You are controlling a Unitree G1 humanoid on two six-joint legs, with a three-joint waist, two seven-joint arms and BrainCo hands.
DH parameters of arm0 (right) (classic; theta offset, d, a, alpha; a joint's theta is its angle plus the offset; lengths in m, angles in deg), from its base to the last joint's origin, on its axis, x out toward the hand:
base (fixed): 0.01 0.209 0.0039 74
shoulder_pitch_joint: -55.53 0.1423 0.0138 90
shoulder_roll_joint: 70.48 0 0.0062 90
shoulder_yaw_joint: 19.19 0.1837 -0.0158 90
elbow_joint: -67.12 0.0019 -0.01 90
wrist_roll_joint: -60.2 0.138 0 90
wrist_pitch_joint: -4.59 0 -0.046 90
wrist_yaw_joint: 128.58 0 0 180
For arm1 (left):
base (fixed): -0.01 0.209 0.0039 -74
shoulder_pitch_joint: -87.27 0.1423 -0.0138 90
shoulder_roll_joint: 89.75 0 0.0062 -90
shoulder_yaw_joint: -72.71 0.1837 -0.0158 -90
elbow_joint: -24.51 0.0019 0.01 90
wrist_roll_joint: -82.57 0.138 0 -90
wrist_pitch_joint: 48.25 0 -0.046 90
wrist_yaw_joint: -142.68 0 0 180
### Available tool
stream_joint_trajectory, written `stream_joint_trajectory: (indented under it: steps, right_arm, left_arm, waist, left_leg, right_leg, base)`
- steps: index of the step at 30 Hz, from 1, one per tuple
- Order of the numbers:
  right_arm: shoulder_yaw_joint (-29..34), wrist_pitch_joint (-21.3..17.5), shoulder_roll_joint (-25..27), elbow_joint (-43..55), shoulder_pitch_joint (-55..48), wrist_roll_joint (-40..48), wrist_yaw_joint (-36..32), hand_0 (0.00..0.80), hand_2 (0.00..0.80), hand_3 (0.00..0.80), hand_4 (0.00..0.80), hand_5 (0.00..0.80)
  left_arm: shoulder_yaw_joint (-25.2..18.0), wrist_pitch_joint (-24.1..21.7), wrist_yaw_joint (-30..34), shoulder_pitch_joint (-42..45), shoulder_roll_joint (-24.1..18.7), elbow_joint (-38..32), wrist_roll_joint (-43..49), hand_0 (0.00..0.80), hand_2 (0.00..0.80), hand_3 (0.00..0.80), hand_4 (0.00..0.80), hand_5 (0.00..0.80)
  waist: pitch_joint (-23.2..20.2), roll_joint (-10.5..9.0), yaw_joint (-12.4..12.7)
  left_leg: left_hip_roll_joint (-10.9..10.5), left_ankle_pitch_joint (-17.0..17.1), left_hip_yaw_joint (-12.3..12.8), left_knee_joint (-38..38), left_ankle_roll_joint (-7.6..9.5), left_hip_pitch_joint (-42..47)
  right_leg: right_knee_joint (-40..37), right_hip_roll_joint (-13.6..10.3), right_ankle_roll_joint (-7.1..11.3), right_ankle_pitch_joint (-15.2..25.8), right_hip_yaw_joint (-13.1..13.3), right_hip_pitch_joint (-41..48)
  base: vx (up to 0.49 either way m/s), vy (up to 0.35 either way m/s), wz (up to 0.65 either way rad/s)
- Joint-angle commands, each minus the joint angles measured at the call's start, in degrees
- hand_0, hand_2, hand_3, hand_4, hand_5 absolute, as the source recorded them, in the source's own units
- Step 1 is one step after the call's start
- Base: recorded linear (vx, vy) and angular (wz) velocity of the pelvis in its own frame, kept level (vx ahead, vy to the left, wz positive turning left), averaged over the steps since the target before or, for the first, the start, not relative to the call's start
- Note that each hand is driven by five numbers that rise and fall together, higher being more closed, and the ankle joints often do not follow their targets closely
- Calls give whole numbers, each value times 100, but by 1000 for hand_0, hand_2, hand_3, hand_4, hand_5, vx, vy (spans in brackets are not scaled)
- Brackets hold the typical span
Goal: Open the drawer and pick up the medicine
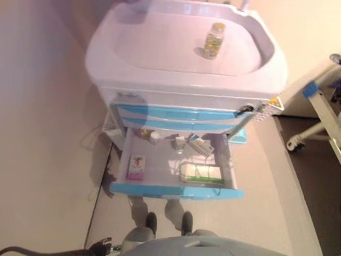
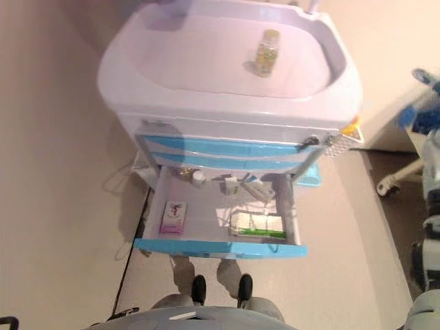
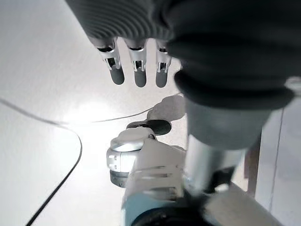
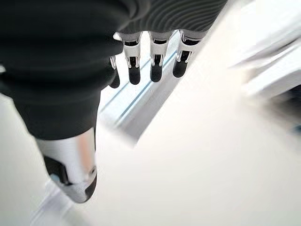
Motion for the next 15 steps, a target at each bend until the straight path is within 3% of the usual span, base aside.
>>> stream_joint_trajectory:
  steps: [1,4,9,15]
  right_arm:
    - [-8,-488,-671,501,-517,-270,179,0,0,0,0,0]
    - [-125,-762,-1382,462,-1464,-1066,578,0,0,0,0,0]
    - [-568,-557,-1973,-163,-2046,-1366,561,0,0,0,0,0]
    - [-1036,-605,-2486,-1036,-2234,-1417,383,0,0,0,0,0]
  left_arm:
    - [320,-71,19,-349,290,348,123,0,0,0,0,0]
    - [287,-119,-90,-327,424,274,63,0,0,0,0,0]
    - [330,-239,-176,-351,569,169,-190,0,0,0,0,0]
    - [229,-616,-311,-715,566,-15,-904,0,0,0,0,0]
  waist:
    - [-10,171,-58]
    - [54,241,-205]
    - [255,340,-353]
    - [905,409,-366]
  left_leg:
    - [-46,-594,-218,63,-9,52]
    - [-51,-643,-85,169,20,30]
    - [-94,-751,8,514,54,-132]
    - [-118,-751,49,1143,106,-785]
  right_leg:
    - [518,-63,323,-353,15,2]
    - [550,-50,306,-333,160,-66]
    - [711,-43,232,-362,340,-206]
    - [1380,-106,107,-553,162,-711]
  base:
    - [31,-17,-35]
    - [26,-15,-42]
    - [26,20,-26]
    - [-97,8,-5]
